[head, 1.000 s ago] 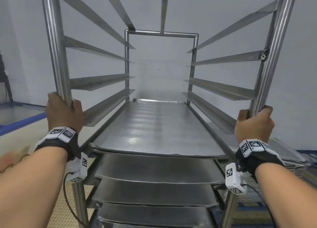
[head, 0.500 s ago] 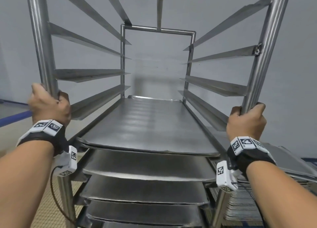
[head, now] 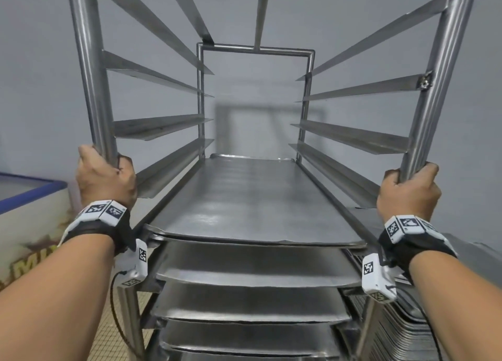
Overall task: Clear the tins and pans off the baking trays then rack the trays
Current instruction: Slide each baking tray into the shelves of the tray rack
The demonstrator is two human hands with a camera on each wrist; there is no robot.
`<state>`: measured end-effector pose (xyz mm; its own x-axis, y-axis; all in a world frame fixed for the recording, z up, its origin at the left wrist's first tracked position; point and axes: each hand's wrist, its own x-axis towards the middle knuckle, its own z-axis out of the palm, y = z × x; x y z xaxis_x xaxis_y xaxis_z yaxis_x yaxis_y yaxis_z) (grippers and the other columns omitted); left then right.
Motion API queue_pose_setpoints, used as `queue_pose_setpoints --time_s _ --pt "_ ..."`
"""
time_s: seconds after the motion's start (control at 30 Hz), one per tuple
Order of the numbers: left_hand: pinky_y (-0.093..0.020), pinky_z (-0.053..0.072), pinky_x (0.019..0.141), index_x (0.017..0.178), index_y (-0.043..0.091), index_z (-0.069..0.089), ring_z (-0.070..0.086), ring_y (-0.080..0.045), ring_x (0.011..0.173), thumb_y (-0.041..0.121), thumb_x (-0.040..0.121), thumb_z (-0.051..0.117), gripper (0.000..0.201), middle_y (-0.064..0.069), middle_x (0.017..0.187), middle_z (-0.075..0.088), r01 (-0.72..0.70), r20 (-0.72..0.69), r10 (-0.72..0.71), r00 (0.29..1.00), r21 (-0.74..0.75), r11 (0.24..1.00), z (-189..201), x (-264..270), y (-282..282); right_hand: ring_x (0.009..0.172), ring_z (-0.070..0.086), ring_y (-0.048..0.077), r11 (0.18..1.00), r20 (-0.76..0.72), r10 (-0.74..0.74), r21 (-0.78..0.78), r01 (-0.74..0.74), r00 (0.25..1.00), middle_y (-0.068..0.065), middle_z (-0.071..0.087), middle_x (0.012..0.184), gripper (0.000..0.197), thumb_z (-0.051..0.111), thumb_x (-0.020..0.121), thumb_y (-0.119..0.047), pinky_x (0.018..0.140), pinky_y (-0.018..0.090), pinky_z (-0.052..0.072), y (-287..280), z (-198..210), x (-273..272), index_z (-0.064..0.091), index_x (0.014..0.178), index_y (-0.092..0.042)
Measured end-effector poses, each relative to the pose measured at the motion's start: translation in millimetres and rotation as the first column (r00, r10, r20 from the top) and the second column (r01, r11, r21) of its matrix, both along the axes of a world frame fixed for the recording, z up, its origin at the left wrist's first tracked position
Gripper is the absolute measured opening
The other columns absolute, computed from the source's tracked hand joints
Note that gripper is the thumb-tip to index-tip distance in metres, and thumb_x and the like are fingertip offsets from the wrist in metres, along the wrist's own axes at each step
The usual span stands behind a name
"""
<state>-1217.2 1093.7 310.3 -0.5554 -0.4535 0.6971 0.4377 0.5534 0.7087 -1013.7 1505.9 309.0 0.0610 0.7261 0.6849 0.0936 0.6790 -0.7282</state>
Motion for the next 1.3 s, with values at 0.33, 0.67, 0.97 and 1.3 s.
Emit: queue_pose_setpoints --time_s 0.33,0.67,0.97,1.3 --pt "-0.043 0.042 0.065 0.099 0.006 0.039 0.05 -0.037 0.075 0.027 0.09 0.049 0.025 -0.026 0.092 0.054 0.03 -0.021 -0.029 0.999 0.018 0.999 -2.3 -79.6 54.7 0.065 0.049 0.035 1.0 0.004 0.007 -0.004 -0.007 1.0 0.015 0.049 0.076 0.023 0.05 0.091 -0.014 0.059 0.039 0.043 57.6 -0.5 -75.9 0.044 0.106 0.003" --pt "-0.042 0.04 0.066 0.103 0.003 0.041 0.049 -0.036 0.077 0.027 0.089 0.049 0.028 -0.026 0.095 0.055 -0.009 0.002 0.009 1.0 0.021 1.0 0.2 -152.1 124.1 0.064 0.046 0.033 1.0 -0.008 0.029 0.004 -0.029 1.0 0.015 0.049 0.076 0.023 0.049 0.091 -0.013 0.058 0.034 0.035 127.9 -0.6 -153.5 0.044 0.107 0.003" --pt "-0.047 0.046 0.069 0.107 0.004 0.041 0.053 -0.039 0.081 0.029 0.089 0.047 0.031 -0.025 0.1 0.054 0.0 -0.012 0.0 1.0 0.025 1.0 1.0 -208.4 173.2 0.063 0.046 0.034 0.999 -0.013 0.027 0.032 -0.027 1.0 0.015 0.05 0.075 0.022 0.048 0.09 -0.013 0.057 0.034 0.036 178.3 -2.2 -216.6 0.044 0.106 0.002" --pt "-0.039 0.037 0.068 0.106 -0.001 0.044 0.046 -0.033 0.079 0.019 0.09 0.049 0.026 -0.025 0.1 0.053 0.068 -0.038 -0.066 0.997 0.043 0.997 5.3 -271.1 222.2 0.064 0.052 0.036 0.999 0.002 0.004 0.031 -0.004 1.0 0.015 0.052 0.075 0.02 0.048 0.09 -0.016 0.056 0.037 0.044 225.0 -1.9 -281.4 0.043 0.103 -0.002"
